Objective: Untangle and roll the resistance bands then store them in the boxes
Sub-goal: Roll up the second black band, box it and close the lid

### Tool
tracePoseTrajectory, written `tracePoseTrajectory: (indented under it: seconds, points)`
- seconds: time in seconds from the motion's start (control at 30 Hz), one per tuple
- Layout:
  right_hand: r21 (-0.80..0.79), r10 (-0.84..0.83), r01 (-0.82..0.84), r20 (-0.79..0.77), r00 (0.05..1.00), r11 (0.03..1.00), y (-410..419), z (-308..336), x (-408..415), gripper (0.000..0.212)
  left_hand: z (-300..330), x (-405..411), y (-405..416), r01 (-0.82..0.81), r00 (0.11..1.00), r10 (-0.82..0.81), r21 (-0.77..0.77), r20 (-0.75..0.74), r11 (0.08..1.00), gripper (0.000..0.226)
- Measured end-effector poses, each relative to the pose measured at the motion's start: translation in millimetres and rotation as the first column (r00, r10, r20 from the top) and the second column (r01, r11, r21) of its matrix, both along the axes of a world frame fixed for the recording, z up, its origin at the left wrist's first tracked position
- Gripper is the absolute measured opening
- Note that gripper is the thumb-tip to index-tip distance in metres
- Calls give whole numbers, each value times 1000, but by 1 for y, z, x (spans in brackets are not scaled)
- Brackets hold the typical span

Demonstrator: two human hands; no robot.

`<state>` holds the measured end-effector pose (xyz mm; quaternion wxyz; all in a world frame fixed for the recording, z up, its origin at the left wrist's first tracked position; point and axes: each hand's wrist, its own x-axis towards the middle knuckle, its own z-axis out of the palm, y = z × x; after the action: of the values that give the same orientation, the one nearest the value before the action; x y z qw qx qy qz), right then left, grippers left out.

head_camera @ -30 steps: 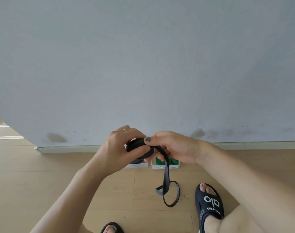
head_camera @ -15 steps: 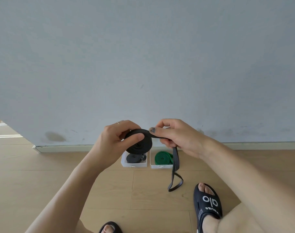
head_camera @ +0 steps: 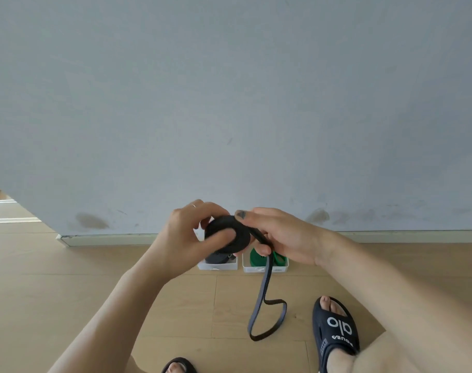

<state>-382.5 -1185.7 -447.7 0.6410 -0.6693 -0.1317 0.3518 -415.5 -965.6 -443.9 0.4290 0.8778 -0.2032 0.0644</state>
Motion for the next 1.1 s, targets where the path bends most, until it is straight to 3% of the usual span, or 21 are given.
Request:
tracePoseTrajectory:
  seconds: [0.07,0.13,0.23,0.33,0.4,0.57,0.67,0.8,0.9,1.0,1.1]
  points:
    - [-184,-26,45,102,994,982,0,-4,0,68,-4,-2,-4,52,996,-64,173,62,984,10]
    - [-264,-25,69,163,986,962,2,-7,0,75,-6,-1,-8,56,989,-87,232,124,971,9]
    - [-229,33,-14,80,996,973,1,-2,2,76,-6,1,-8,48,988,-68,149,136,988,14]
    - [-142,154,-162,-65,986,976,-6,4,2,50,-3,0,-7,63,991,-75,103,114,993,7]
    - [-98,156,-162,-64,986,982,-9,1,4,39,-2,-2,-7,70,990,-80,87,117,994,8]
    - [-184,6,-1,27,1000,983,-3,-7,5,58,-7,2,-8,41,987,-70,199,145,979,13]
    - [-188,67,-66,1,998,980,-5,-4,5,56,-7,3,-12,46,981,-78,173,179,984,11]
    - [-48,167,-176,-154,974,983,-12,1,8,53,-4,0,-10,39,994,-45,57,104,998,13]
    - [-65,93,-100,-108,990,993,-11,-1,6,49,-4,-1,-10,25,993,-34,77,116,997,11]
    - [-126,11,-13,-10,1000,992,-6,-2,4,57,-6,1,-12,25,985,-54,169,165,985,14]
    - [-118,62,-67,-39,997,991,-5,0,3,59,-5,0,-14,33,987,-53,134,150,991,13]
